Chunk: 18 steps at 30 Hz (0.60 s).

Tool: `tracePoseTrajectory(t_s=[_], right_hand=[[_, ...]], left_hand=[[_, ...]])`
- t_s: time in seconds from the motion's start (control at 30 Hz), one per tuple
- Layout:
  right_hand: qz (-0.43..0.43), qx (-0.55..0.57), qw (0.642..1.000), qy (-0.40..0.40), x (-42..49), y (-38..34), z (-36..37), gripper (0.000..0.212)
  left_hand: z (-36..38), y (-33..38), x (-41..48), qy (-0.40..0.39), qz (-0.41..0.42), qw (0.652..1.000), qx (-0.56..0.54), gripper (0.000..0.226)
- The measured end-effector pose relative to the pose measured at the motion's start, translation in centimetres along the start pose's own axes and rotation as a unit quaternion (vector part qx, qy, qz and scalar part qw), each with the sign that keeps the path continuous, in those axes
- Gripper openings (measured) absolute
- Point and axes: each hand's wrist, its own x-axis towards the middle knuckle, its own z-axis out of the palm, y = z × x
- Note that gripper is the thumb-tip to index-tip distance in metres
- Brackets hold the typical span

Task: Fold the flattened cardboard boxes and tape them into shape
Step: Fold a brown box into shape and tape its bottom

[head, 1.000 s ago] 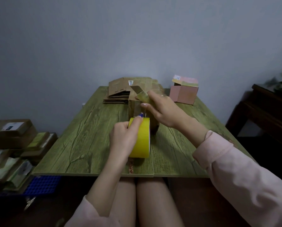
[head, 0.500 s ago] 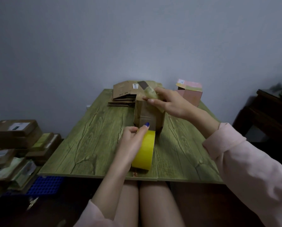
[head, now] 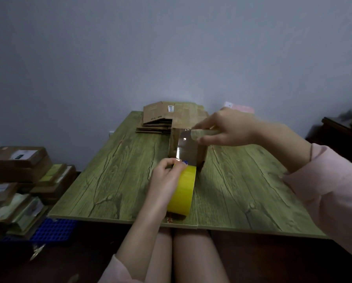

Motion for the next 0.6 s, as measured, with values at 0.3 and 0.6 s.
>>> tracePoseTrajectory(t_s=[0.3, 0.6], right_hand=[[-0.012, -0.068, 0.995, -0.066, 1.0, -0.6, -0.8, 0.032], [-0.023, -0.210, 0.975, -0.073, 1.8, -1.7, 0.8, 0.027]], left_hand=[[0.2, -0.1, 0.0, 0.007, 0.001, 1.000, -0.002, 0.019], [0.3, -0.2, 0.3, 0.018, 0.014, 1.000, 0.004, 0.020]])
